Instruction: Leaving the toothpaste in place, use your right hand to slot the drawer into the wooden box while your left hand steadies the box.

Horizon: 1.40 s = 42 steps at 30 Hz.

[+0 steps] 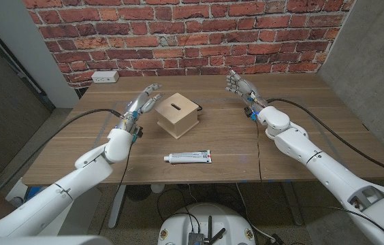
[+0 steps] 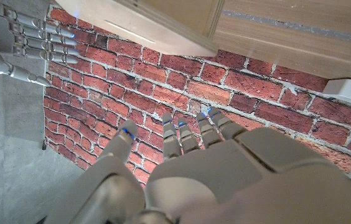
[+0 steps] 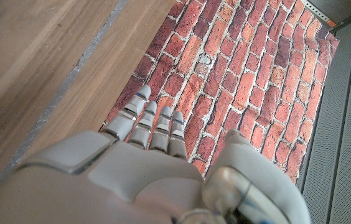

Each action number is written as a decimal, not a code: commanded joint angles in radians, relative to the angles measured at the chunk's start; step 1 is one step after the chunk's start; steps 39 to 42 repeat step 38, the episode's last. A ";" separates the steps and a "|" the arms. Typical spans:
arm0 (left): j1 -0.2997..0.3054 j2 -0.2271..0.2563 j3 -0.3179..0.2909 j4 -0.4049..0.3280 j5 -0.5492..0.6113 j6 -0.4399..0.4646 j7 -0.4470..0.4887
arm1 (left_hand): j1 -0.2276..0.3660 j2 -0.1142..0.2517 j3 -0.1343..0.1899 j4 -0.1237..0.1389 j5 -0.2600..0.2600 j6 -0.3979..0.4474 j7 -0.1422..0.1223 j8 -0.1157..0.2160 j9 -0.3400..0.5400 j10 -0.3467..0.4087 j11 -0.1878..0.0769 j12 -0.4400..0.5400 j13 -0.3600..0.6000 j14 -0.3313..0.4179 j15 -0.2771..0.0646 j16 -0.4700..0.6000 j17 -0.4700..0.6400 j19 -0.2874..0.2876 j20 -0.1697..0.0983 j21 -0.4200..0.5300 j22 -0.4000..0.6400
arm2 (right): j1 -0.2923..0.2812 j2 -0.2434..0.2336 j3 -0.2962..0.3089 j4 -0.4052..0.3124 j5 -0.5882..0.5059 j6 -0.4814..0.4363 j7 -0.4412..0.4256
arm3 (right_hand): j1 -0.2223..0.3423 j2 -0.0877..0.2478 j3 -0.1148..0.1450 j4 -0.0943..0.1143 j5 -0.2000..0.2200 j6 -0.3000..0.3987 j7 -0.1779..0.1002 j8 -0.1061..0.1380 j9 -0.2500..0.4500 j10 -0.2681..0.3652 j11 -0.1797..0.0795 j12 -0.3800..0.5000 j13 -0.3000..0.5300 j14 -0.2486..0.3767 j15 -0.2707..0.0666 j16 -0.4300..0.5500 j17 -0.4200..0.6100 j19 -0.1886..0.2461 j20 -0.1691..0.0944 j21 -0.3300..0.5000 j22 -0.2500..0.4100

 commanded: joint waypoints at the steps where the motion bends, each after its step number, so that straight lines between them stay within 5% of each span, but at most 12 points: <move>1: 0.007 -0.076 -0.017 0.056 -0.124 -0.051 0.019 | 0.012 0.090 -0.004 -0.001 0.000 -0.023 0.001 -0.004 0.002 -0.015 0.000 -0.006 0.004 -0.008 -0.080 -0.001 0.007 0.015 -0.105 0.008 0.004 | -0.024 -0.001 0.025 0.032 0.028 0.066 0.009 | -0.011 0.000 0.008 0.002 -0.004 -0.022 -0.003 -0.002 0.001 -0.015 0.000 0.000 0.000 -0.021 -0.004 -0.002 -0.001 -0.021 0.001 0.000 0.000; 15: -0.013 -0.157 -0.041 0.168 -0.283 -0.184 0.015 | 0.013 0.086 -0.011 -0.001 0.000 -0.056 -0.003 -0.005 0.001 -0.026 0.005 -0.003 0.003 -0.014 -0.075 0.001 0.006 0.025 -0.108 0.010 0.004 | -0.044 0.082 0.060 0.151 0.107 0.225 0.040 | -0.039 -0.002 0.006 0.012 -0.005 -0.064 -0.015 -0.003 0.000 -0.053 -0.010 0.001 -0.002 -0.073 -0.013 0.000 -0.003 -0.076 -0.011 -0.001 -0.001; 25: -0.037 -0.187 -0.035 0.244 -0.347 -0.252 -0.016 | 0.008 0.078 -0.014 0.000 0.001 -0.097 0.000 -0.010 0.000 -0.035 0.014 -0.002 0.003 -0.019 -0.075 0.000 0.006 0.029 -0.113 0.008 0.004 | -0.071 0.101 0.078 0.160 0.135 0.260 0.030 | -0.055 -0.004 0.005 0.017 -0.005 -0.095 -0.010 -0.005 -0.001 -0.068 -0.021 0.002 -0.004 -0.098 -0.022 0.002 -0.006 -0.114 -0.023 -0.002 -0.001; 33: -0.033 -0.203 -0.037 0.266 -0.406 -0.271 -0.039 | 0.007 0.077 -0.022 -0.003 0.001 -0.175 0.039 -0.011 0.000 -0.063 0.016 -0.005 0.002 -0.034 -0.058 -0.001 0.005 0.020 -0.115 0.003 0.004 | -0.083 0.136 0.093 0.207 0.182 0.318 0.063 | -0.070 -0.004 0.003 0.024 -0.004 -0.108 -0.003 -0.003 -0.002 -0.083 -0.022 0.001 -0.005 -0.117 -0.017 0.002 -0.008 -0.136 -0.022 -0.001 -0.001; 42: -0.031 -0.217 -0.044 0.278 -0.470 -0.285 -0.072 | 0.003 0.073 -0.027 0.000 0.001 -0.185 0.041 -0.008 0.000 -0.069 0.019 -0.005 0.002 -0.040 -0.054 -0.002 0.006 0.019 -0.115 0.002 0.004 | -0.094 0.142 0.100 0.213 0.215 0.313 0.082 | -0.082 -0.004 0.000 0.029 -0.004 -0.115 0.002 -0.003 -0.002 -0.089 -0.021 0.002 -0.005 -0.125 -0.012 0.004 -0.008 -0.147 -0.020 -0.001 -0.001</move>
